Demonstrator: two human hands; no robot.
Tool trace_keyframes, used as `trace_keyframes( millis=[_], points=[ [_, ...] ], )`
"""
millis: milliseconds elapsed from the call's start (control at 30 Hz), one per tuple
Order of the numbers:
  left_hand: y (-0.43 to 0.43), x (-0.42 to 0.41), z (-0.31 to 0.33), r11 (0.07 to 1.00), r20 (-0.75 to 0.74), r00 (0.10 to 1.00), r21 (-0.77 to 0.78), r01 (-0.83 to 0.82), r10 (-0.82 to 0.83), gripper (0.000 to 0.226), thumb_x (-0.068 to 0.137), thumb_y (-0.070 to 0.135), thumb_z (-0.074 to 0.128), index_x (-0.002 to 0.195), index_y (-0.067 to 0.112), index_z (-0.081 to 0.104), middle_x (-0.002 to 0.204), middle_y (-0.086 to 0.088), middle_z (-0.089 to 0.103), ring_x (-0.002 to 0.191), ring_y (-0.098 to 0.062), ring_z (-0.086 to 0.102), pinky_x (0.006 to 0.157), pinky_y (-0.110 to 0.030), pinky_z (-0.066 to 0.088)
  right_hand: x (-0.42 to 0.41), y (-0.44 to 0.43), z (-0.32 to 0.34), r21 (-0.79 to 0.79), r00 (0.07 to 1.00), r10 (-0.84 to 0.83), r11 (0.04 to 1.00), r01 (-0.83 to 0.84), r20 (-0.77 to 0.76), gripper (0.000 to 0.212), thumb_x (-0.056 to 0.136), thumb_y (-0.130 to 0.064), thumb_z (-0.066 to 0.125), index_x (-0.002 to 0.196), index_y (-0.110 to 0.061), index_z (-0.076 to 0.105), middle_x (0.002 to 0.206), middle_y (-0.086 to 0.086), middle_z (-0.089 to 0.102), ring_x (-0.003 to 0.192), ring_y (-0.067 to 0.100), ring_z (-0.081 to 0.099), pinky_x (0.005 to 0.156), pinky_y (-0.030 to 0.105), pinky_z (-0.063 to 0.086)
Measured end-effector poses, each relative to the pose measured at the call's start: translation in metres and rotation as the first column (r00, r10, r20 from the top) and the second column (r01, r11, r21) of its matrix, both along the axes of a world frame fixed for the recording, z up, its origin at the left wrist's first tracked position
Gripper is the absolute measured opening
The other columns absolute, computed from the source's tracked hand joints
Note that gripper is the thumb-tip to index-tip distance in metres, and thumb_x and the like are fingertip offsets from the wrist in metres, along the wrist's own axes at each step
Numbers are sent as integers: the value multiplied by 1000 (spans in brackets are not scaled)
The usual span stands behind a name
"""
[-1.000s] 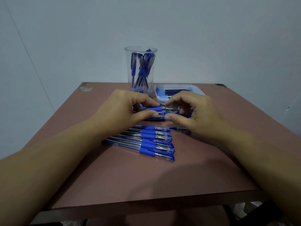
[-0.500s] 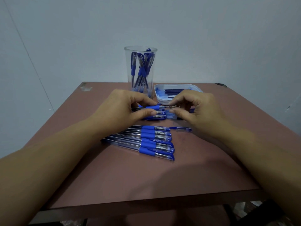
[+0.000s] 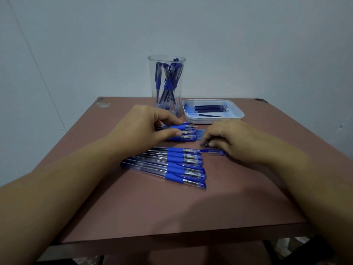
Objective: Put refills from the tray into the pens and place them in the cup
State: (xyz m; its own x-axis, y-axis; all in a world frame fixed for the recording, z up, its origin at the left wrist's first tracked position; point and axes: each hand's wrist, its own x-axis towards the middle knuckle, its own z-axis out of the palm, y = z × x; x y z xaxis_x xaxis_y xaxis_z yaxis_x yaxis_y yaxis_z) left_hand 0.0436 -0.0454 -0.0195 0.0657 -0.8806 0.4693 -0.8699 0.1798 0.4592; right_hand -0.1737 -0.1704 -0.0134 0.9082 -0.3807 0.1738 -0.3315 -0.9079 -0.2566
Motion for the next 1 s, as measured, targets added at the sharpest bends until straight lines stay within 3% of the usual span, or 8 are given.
trace_keyframes(
  millis=[167,333,433,500,600,733,1000],
  points=[
    [2,-3,2,1000,-9,1000,4,15,-15,22,78,43,73,91,56,62,80,14,71,72,-1,61,58,-9,43,-4,3,2,86,994,-37,996,28,101,32,92,-12,61,91,-44,61,93,-21,64,90,-8,58,77,9,43],
    [3,-7,3,999,-28,999,-8,46,-46,18,72,54,65,89,57,61,80,22,68,73,-3,62,60,-13,46,-3,8,4,19,910,5,1000,-14,415,22,83,-17,75,91,-31,60,84,-16,60,76,6,56,66,11,43],
    [2,-10,2,997,-25,997,-31,73,-74,25,70,56,65,94,48,69,79,23,68,70,-4,63,62,-12,46,5,12,1,28,862,26,999,-47,506,24,81,-23,77,91,-35,60,83,-17,62,75,6,59,66,14,46],
    [1,-10,1,995,-17,996,-46,84,-85,31,71,57,65,97,43,72,80,20,70,69,-6,63,62,-13,48,10,12,-3,42,859,36,997,-67,510,21,82,-25,76,90,-37,62,81,-18,64,73,7,60,65,17,48],
    [1,-8,1,996,-19,997,-50,80,-81,25,70,58,65,93,51,67,79,24,68,70,-5,63,62,-12,47,10,8,-6,57,877,21,997,-54,479,11,83,-22,75,85,-30,68,76,-17,65,69,8,59,62,20,46],
    [0,-6,2,999,-9,999,-37,36,-37,32,69,58,64,97,45,71,76,30,64,73,-6,61,60,-10,45,-2,0,1,108,879,-45,994,-7,475,18,84,-17,74,80,-31,65,73,-9,67,65,9,58,60,17,45],
    [2,-10,3,996,-7,996,-40,84,-85,20,70,55,66,89,56,63,79,26,67,73,-6,63,62,-12,47,6,8,-2,101,896,-3,994,-47,444,14,80,-21,79,91,-26,72,84,-18,67,76,2,61,67,12,44]
  ],
)
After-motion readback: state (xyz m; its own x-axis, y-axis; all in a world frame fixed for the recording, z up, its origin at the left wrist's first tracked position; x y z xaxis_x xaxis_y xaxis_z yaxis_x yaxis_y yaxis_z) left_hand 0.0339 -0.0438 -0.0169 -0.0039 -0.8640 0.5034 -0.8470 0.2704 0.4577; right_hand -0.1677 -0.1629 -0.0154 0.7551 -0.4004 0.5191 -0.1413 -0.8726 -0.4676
